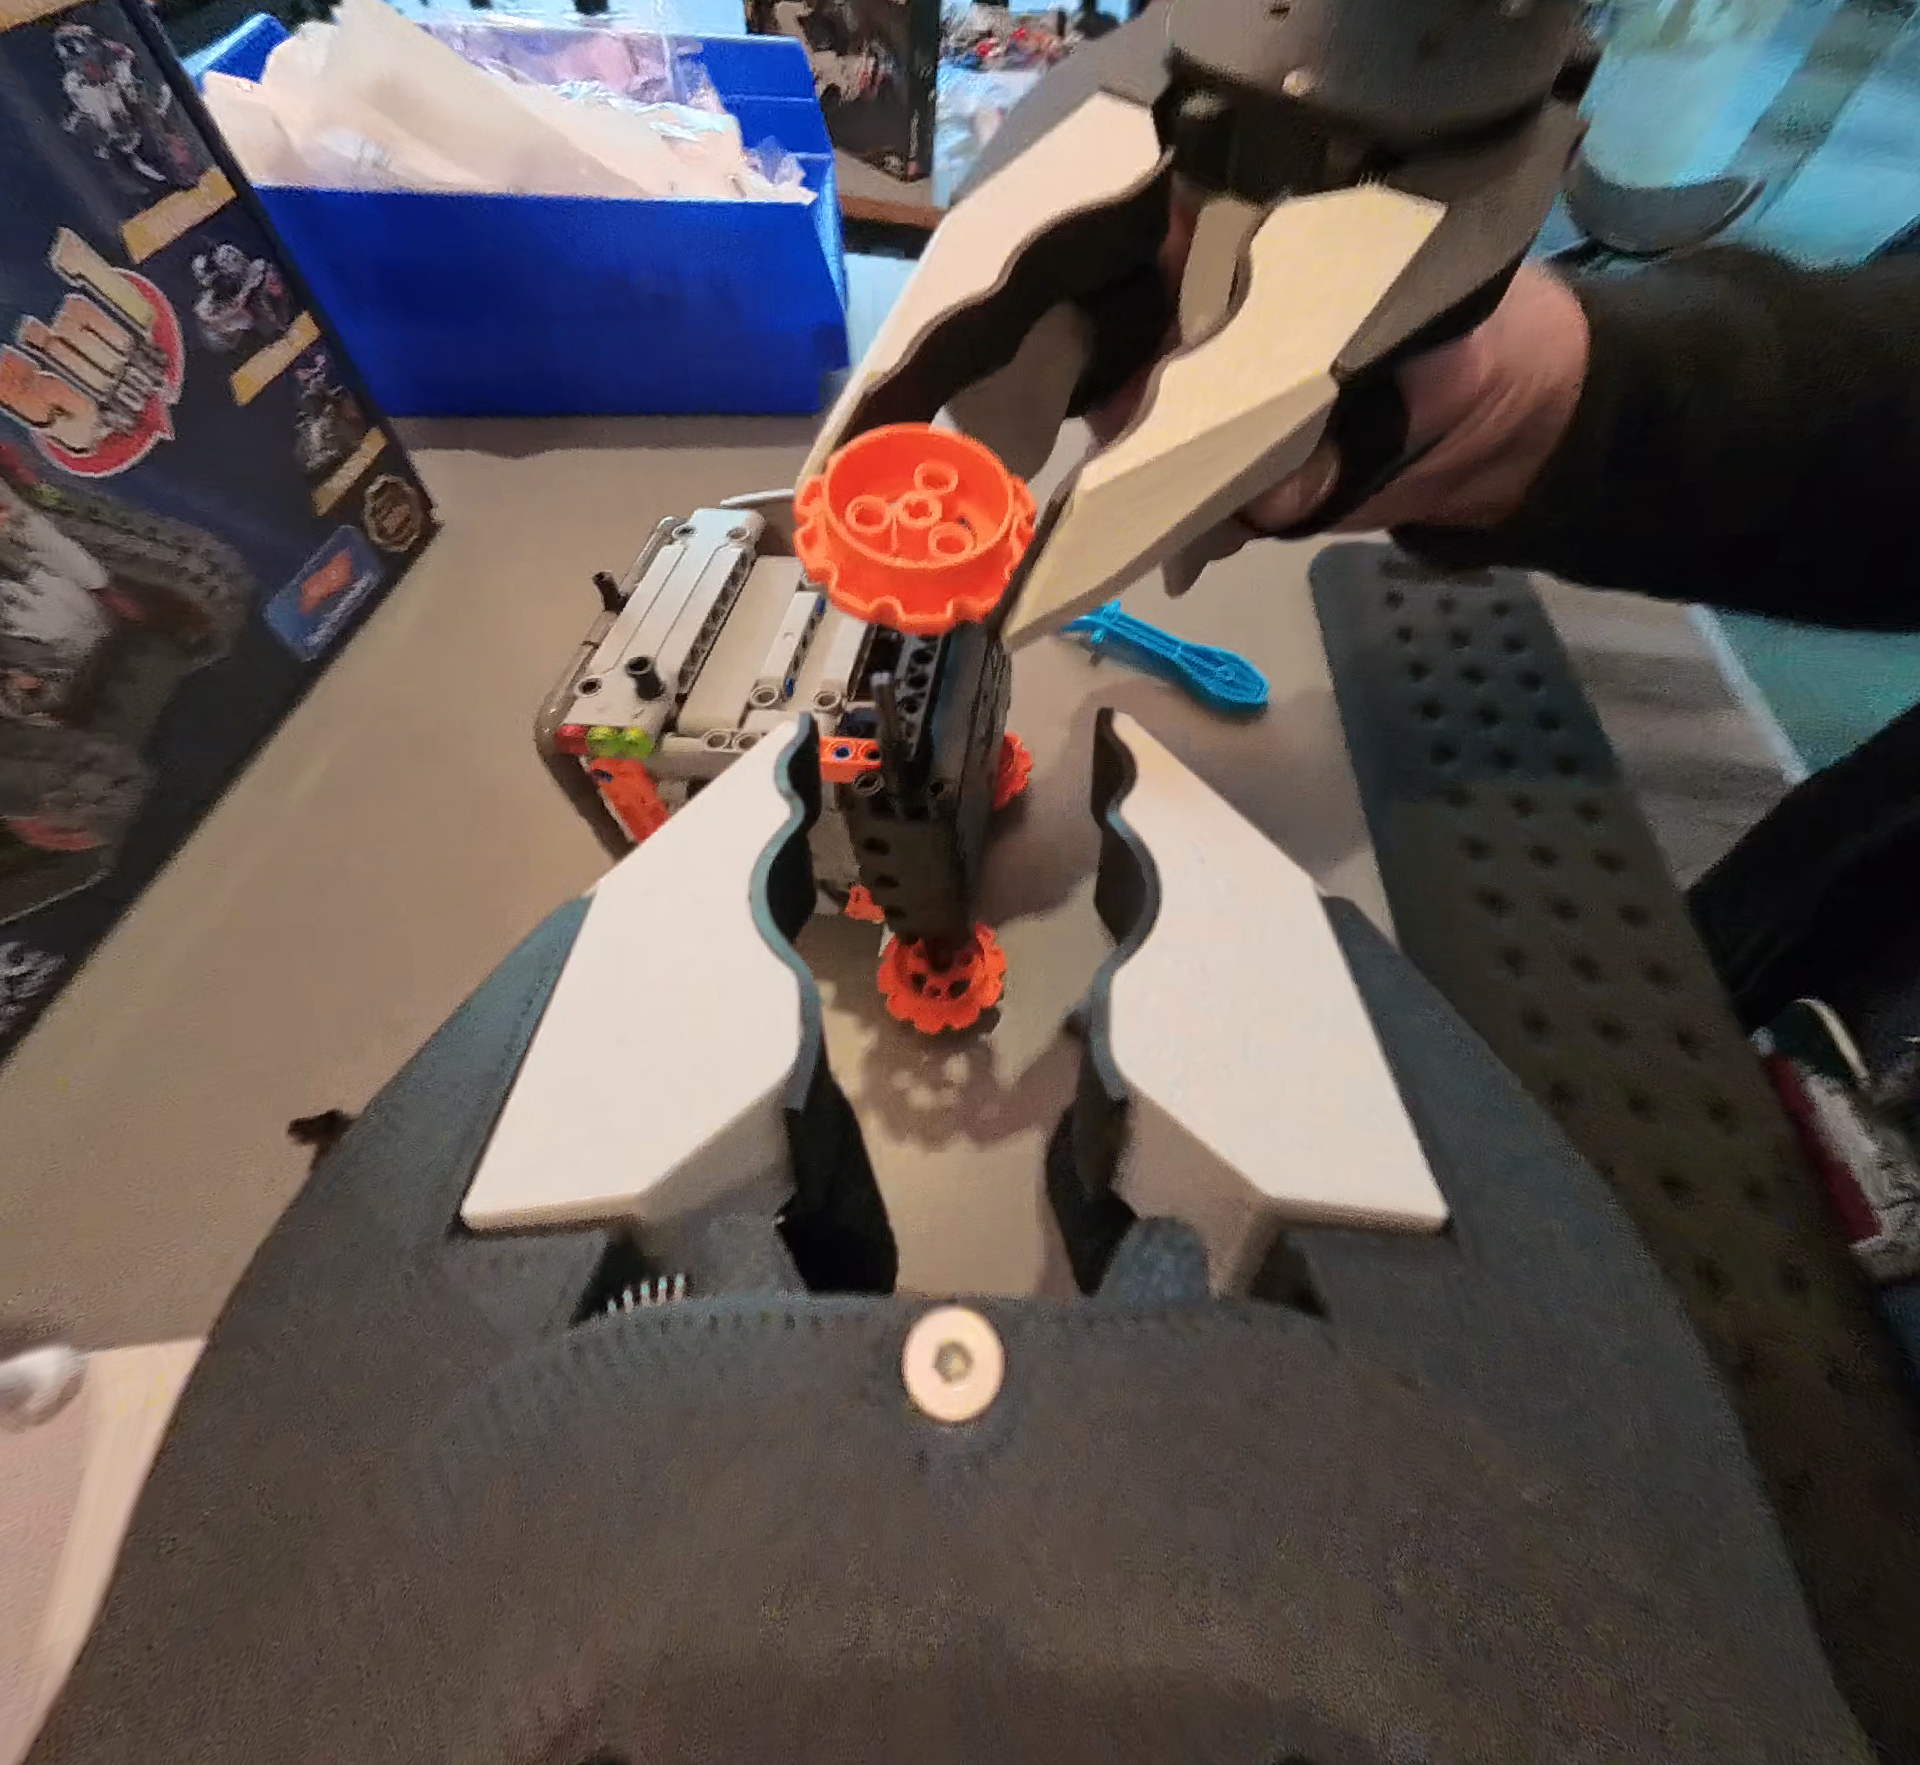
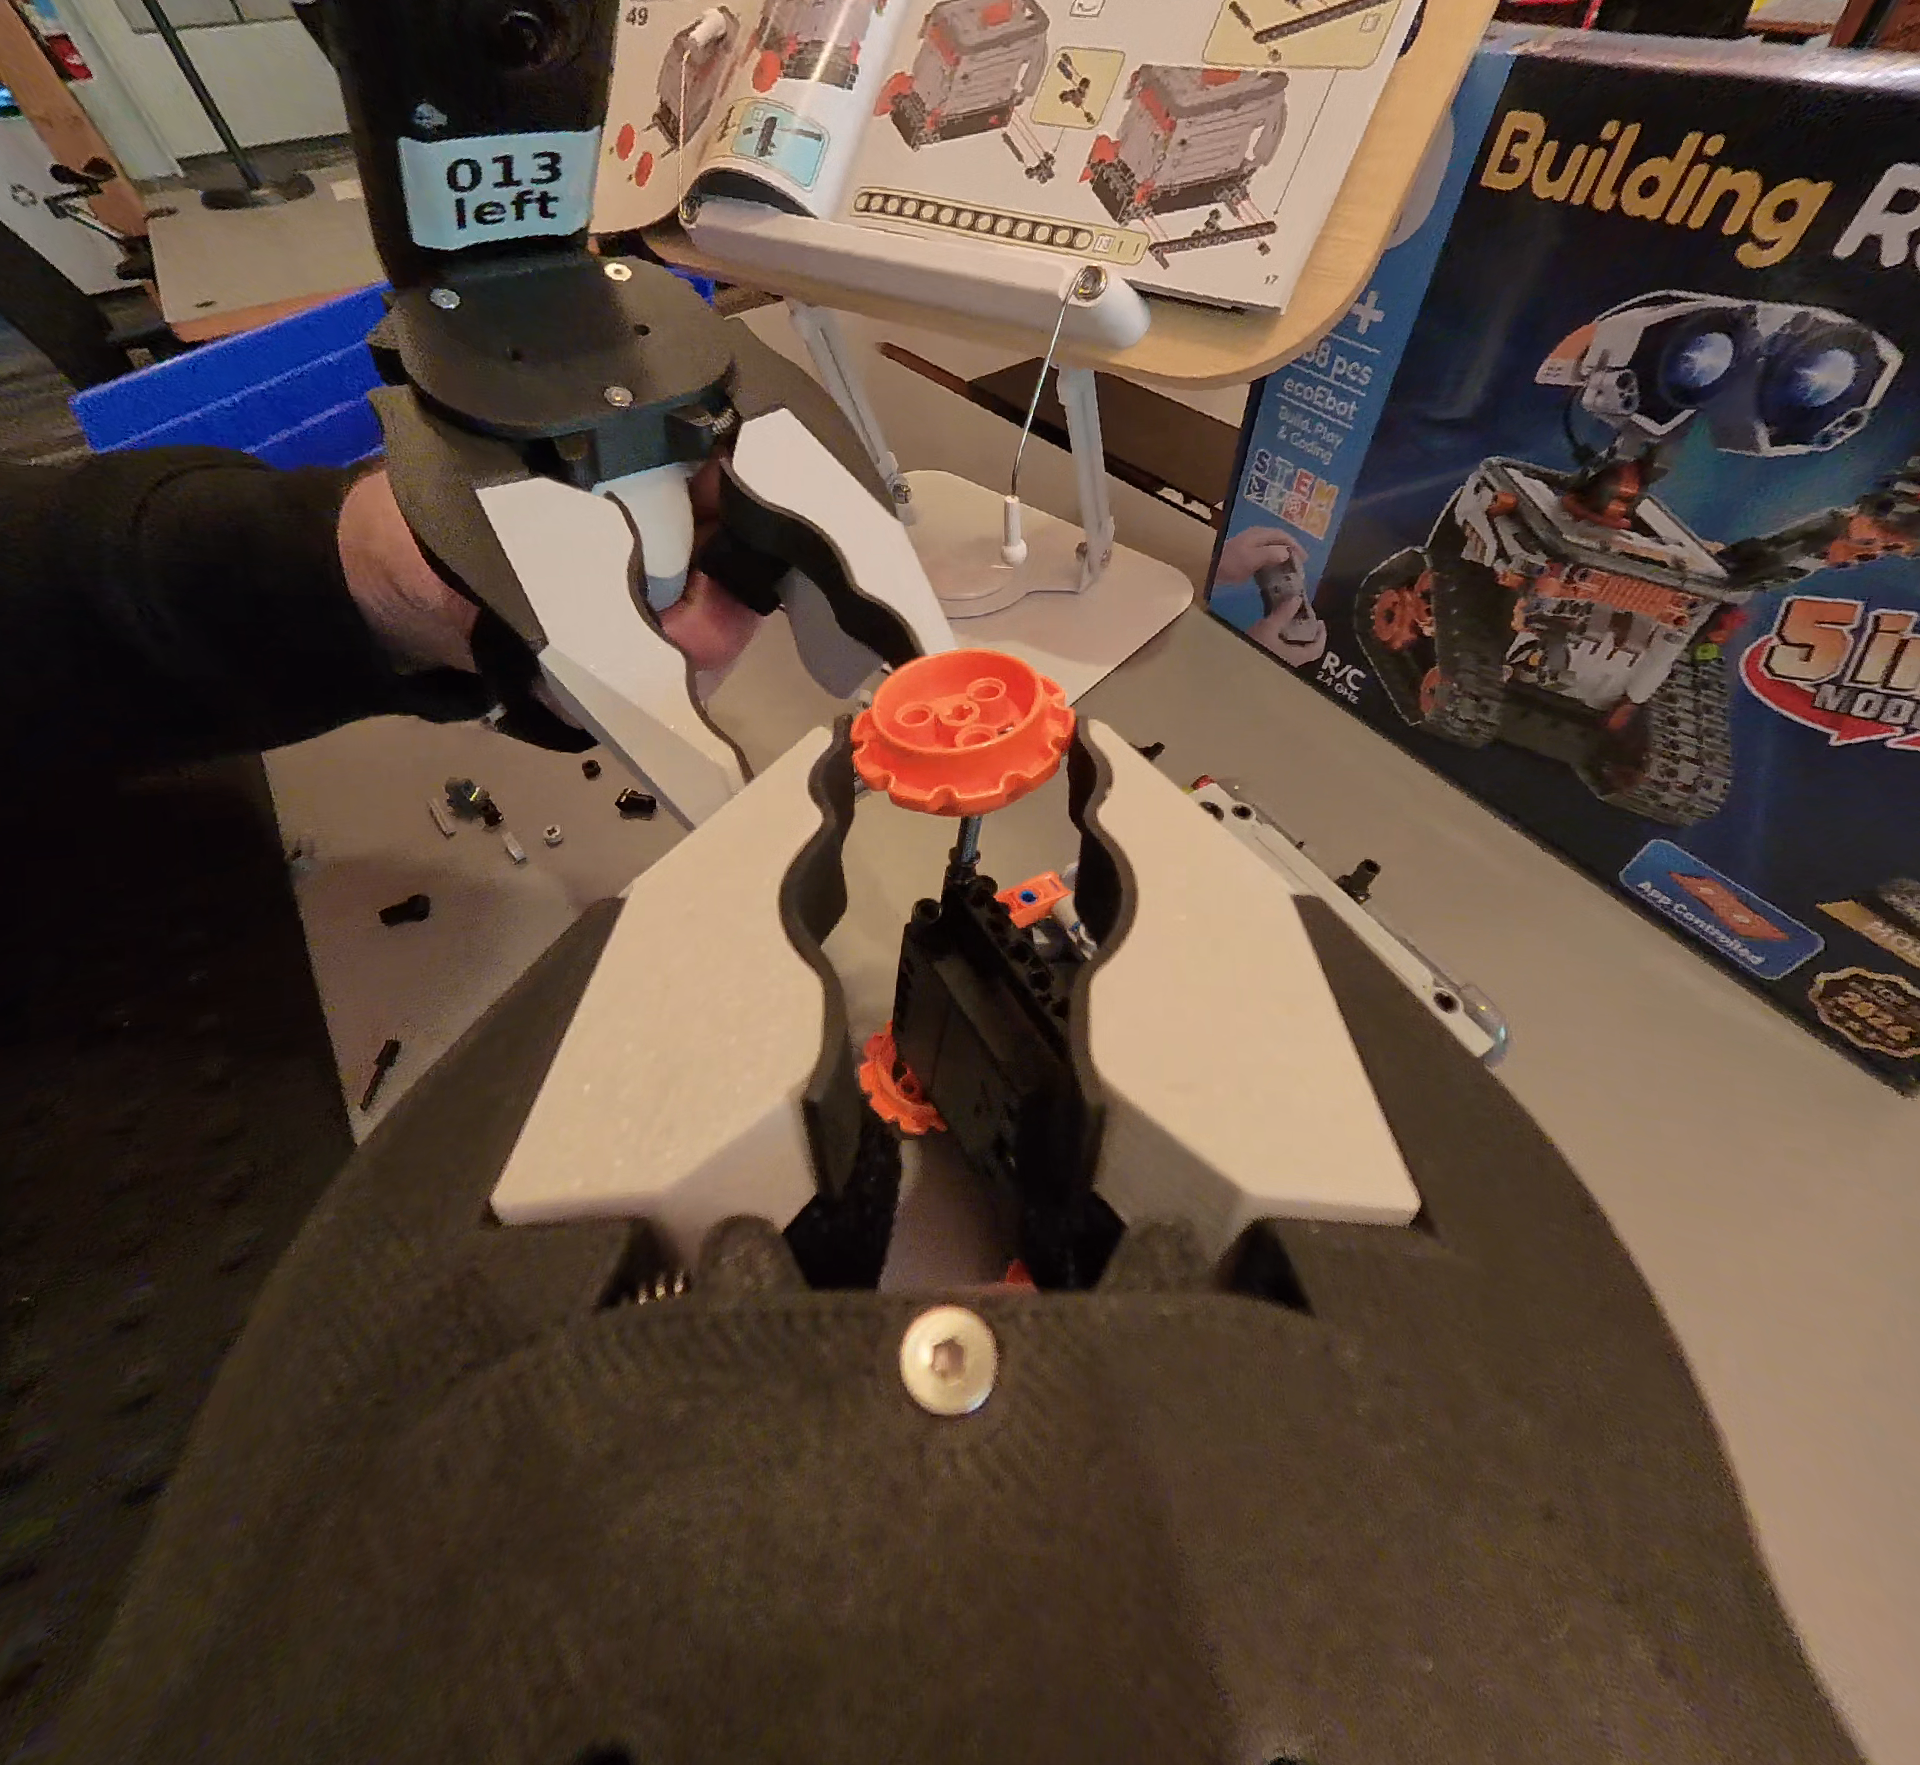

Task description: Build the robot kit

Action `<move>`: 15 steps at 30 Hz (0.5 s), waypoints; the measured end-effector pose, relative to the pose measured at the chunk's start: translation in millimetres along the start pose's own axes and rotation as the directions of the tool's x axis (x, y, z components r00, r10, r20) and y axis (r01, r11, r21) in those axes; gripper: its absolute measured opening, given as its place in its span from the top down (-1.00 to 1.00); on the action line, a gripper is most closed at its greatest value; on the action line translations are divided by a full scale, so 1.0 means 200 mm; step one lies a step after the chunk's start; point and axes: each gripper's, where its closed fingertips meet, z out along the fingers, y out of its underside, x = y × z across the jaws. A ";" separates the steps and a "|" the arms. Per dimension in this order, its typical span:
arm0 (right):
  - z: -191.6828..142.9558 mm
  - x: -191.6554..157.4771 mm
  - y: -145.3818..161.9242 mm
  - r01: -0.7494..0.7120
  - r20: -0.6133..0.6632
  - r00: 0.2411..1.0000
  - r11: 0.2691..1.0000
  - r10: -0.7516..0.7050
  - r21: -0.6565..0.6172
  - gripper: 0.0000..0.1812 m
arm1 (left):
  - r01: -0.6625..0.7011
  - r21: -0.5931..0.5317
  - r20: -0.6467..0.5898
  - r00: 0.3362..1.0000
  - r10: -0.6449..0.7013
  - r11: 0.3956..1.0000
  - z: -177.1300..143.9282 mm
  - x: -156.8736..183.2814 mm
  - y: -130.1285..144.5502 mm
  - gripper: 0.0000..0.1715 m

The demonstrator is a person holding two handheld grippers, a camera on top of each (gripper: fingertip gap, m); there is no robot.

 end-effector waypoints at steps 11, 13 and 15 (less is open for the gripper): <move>0.06 -0.01 0.13 -0.023 0.007 1.000 0.998 0.024 -0.066 0.56 | -0.043 0.027 0.027 0.999 0.042 0.999 0.02 0.00 0.01 0.42; 0.06 -0.01 0.11 -0.024 0.004 1.000 0.999 0.025 -0.045 0.56 | -0.059 0.028 0.030 0.998 0.058 0.998 0.02 0.01 0.00 0.39; 0.06 0.00 0.12 -0.021 -0.005 1.000 0.998 0.021 -0.064 0.56 | -0.073 0.014 0.041 0.997 0.072 0.997 0.02 0.00 0.00 0.40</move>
